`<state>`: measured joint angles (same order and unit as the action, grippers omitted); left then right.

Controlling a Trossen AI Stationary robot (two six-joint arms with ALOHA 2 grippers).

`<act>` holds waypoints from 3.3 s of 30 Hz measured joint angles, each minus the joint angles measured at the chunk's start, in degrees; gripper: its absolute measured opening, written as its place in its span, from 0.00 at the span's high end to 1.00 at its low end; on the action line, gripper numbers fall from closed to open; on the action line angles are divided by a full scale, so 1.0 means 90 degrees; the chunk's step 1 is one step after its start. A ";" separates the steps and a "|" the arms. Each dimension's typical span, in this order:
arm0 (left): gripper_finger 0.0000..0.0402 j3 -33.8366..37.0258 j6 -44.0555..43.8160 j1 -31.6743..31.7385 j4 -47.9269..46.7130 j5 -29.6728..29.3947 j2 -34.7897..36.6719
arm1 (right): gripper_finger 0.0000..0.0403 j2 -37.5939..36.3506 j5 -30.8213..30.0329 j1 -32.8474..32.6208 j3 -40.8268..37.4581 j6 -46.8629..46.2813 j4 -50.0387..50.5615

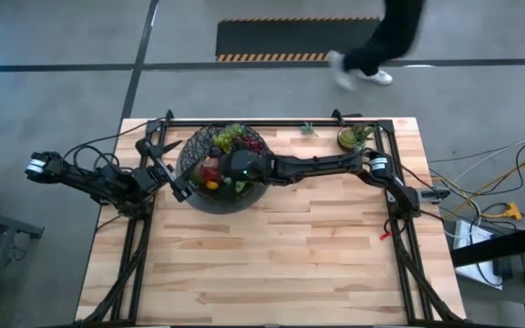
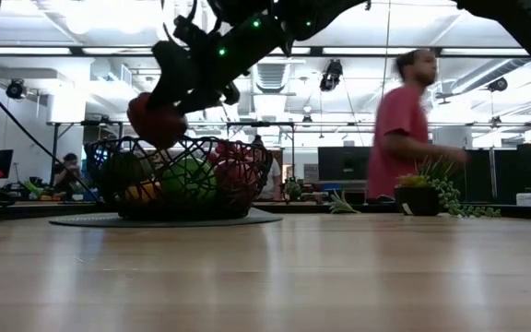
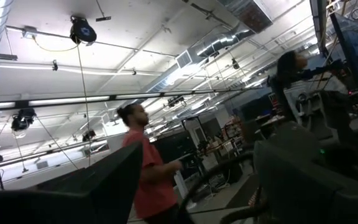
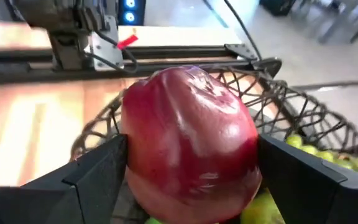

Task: Build produce basket
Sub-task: Put the red apple into the basket

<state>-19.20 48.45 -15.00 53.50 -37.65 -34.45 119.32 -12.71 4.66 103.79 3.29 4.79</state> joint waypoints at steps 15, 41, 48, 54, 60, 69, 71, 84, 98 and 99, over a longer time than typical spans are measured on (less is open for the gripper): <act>0.28 0.0000 0.0002 -0.0002 -0.0002 0.0002 0.0003 | 0.19 0.0177 0.1066 0.0242 0.0007 -0.1684 0.0256; 0.28 0.0000 0.0000 -0.0002 -0.0001 0.0005 0.0001 | 0.11 0.0173 0.0892 0.0254 0.0007 -0.1714 0.0246; 0.28 0.0000 0.0001 -0.0002 -0.0001 0.0005 -0.0001 | 0.11 0.0171 0.0900 0.0268 0.0062 -0.1796 0.0280; 0.28 0.0000 -0.0007 -0.0002 -0.0005 0.0006 -0.0009 | 0.11 -0.0123 0.0906 0.0266 0.0352 -0.1376 0.1071; 0.28 -0.0006 -0.0092 0.0000 -0.0015 0.0002 -0.0216 | 0.11 -0.0951 0.0301 0.0140 0.0100 -0.1059 0.2182; 0.28 -0.0282 -0.0723 0.0000 -0.0084 -0.0002 -0.0855 | 0.11 -0.2625 -0.0929 -0.0471 -0.1891 -0.1072 0.1937; 0.28 -0.0383 -0.0902 -0.0002 -0.0077 -0.0002 -0.1068 | 0.11 -0.2991 -0.0927 -0.0602 -0.2535 -0.1079 0.1520; 0.28 -0.1681 -0.3619 0.0006 -0.3643 0.0065 -0.2344 | 0.11 -0.4855 -0.0925 -0.1092 -0.5590 -0.1080 -0.0615; 0.28 -0.4641 -0.5893 0.1266 -1.0768 0.2650 -0.3464 | 0.11 -0.5566 -0.0920 -0.1087 -0.6688 -0.0916 -0.1335; 0.28 -0.4754 -0.5864 0.1403 -1.1059 0.2820 -0.3596 | 0.11 -0.5547 -0.0920 -0.1087 -0.6688 -0.0893 -0.1339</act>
<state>-61.98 -4.33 -2.37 -46.03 -12.27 -66.81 69.40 -20.99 -5.13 43.59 -4.75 -7.27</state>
